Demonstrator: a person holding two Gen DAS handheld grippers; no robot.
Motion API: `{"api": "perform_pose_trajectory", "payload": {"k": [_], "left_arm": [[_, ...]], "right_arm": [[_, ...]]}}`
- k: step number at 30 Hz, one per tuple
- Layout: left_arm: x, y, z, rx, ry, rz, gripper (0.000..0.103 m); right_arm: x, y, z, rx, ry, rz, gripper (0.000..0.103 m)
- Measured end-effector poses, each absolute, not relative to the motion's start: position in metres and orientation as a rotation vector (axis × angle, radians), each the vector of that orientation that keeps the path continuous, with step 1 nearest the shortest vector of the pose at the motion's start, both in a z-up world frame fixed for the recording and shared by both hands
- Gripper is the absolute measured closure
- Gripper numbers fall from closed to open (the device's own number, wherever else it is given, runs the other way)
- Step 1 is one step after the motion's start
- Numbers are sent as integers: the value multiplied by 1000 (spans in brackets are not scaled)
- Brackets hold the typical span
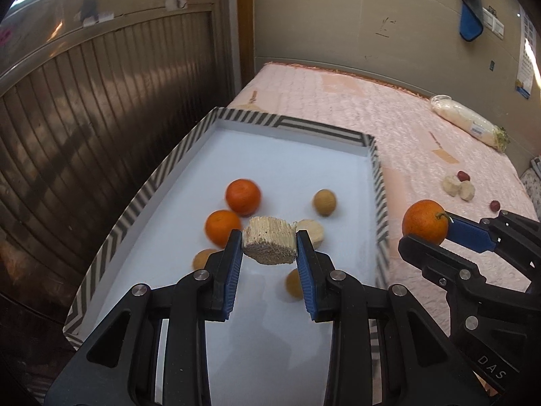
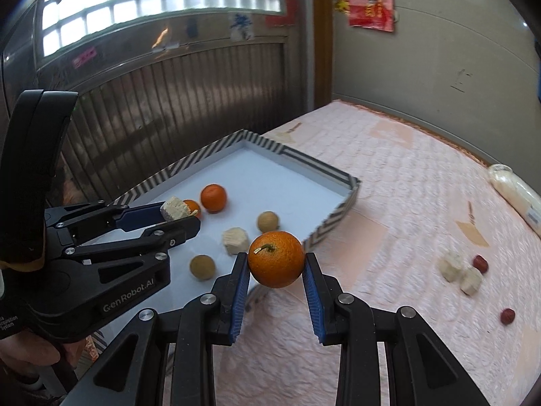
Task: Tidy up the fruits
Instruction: 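Carry the cake and orange into the tray and open both tools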
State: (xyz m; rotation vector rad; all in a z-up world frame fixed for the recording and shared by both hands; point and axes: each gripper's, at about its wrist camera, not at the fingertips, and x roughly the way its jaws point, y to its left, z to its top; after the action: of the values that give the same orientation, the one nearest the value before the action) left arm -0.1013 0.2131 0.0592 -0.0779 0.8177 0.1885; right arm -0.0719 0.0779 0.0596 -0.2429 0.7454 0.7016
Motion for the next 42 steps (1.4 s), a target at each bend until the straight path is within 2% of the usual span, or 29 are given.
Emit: {"api": "perform_pose_trajectory", "payload": {"k": [36, 39, 42], "left_arm": [[-103, 236, 44, -112, 856, 228, 71], [-101, 237, 44, -114, 858, 230, 69], [-102, 237, 45, -118, 857, 237, 61]], "right_arm": [[-50, 131, 21, -349, 843, 768, 72], [-52, 130, 23, -353, 841, 770, 72], [-54, 128, 24, -351, 840, 771, 72]]}}
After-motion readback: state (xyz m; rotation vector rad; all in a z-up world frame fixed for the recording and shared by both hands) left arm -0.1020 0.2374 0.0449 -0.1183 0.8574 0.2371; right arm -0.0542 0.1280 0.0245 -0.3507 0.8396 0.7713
